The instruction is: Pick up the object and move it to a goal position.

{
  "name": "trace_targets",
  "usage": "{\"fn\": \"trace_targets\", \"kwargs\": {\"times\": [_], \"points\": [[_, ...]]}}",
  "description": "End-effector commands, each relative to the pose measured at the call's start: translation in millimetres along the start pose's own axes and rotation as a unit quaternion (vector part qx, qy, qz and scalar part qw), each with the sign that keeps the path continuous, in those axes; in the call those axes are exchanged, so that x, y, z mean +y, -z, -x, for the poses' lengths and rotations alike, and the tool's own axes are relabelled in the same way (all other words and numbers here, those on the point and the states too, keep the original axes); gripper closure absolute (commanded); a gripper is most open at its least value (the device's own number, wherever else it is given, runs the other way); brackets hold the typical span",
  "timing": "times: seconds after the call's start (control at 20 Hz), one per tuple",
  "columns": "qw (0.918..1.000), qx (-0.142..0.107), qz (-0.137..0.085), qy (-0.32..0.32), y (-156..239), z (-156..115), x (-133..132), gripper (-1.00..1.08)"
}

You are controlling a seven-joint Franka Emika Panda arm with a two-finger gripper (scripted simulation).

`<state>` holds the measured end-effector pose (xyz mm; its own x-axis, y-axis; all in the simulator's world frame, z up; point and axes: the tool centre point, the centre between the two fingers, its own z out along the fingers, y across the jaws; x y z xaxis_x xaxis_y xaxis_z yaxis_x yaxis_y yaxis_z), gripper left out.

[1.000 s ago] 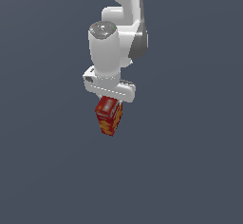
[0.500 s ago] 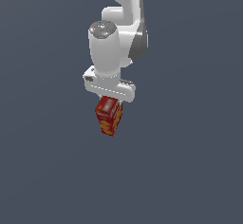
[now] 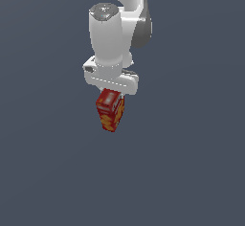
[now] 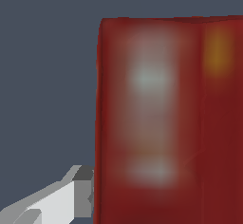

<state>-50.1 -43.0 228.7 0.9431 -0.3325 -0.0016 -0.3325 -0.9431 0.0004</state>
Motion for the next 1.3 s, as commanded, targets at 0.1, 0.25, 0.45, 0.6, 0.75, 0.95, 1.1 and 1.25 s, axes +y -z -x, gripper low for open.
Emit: {"fn": "trace_targets", "kwargs": {"times": [0.1,0.25,0.45,0.6,0.75,0.95,1.1,1.25], "points": [[1.0000,0.001,0.000,0.000,34,10,0,1.08],[1.0000,0.001,0.000,0.000,63,19,0,1.08],[1.0000,0.001,0.000,0.000,106,31,-1,1.08],[1.0000,0.001,0.000,0.000,138,41,-1,1.08],[1.0000,0.001,0.000,0.000,169,50,-1,1.08],[1.0000,0.001,0.000,0.000,211,62,-2,1.08],[1.0000,0.001,0.000,0.000,241,70,-2,1.08],[1.0000,0.001,0.000,0.000,271,78,-3,1.08]]}}
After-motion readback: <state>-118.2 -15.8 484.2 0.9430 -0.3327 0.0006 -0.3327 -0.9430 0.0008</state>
